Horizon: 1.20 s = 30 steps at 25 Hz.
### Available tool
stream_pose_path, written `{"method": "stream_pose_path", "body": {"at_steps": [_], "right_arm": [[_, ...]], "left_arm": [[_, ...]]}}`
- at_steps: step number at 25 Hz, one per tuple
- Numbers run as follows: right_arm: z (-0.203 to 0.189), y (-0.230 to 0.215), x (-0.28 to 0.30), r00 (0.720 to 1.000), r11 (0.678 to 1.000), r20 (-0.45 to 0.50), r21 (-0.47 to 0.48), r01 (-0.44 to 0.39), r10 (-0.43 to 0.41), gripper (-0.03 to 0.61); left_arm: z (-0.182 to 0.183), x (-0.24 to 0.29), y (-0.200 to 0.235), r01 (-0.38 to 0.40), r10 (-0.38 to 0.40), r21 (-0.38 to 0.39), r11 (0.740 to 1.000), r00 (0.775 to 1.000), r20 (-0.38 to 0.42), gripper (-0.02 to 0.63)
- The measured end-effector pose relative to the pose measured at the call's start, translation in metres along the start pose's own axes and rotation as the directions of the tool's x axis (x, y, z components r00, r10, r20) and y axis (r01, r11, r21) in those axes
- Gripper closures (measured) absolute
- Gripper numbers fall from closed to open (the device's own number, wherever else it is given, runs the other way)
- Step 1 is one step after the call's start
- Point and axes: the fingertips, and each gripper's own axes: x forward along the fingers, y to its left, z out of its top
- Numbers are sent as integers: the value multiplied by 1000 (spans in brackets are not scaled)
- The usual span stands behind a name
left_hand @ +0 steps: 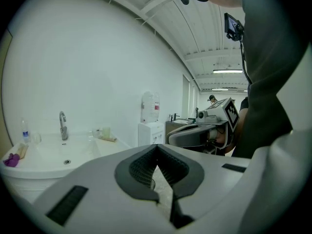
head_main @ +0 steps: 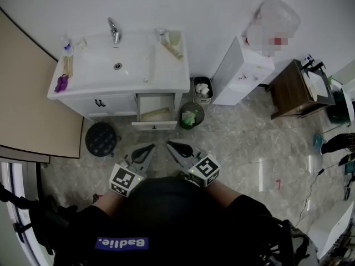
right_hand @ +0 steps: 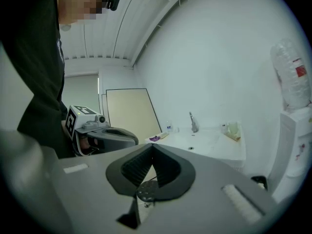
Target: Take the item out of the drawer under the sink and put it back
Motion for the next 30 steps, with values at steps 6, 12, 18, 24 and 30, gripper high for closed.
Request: {"method": "stream_pose_path", "body": {"at_steps": [6, 12, 18, 24, 30], "right_arm": [[-12, -18, -10, 999, 999, -16, 2, -46, 46, 577], [-14, -47, 11, 999, 1000, -39, -3, -31, 31, 577], [4, -91, 59, 997, 998, -49, 13, 54, -53, 577], [28, -129, 105, 985, 984, -18, 60, 170, -169, 577], [30, -147, 136, 978, 976, -33, 69, 206, -204, 577]], "left_arm": [[2, 15, 4, -88, 88, -5, 996, 996, 19, 606], [-4, 35, 42, -90, 90, 3, 996, 996, 15, 606], [6, 66, 112, -39, 38, 36, 999, 999, 31, 606], [26, 83, 163, 76, -77, 29, 997, 997, 25, 606], [11, 99, 196, 104, -103, 60, 993, 995, -9, 606]]}}
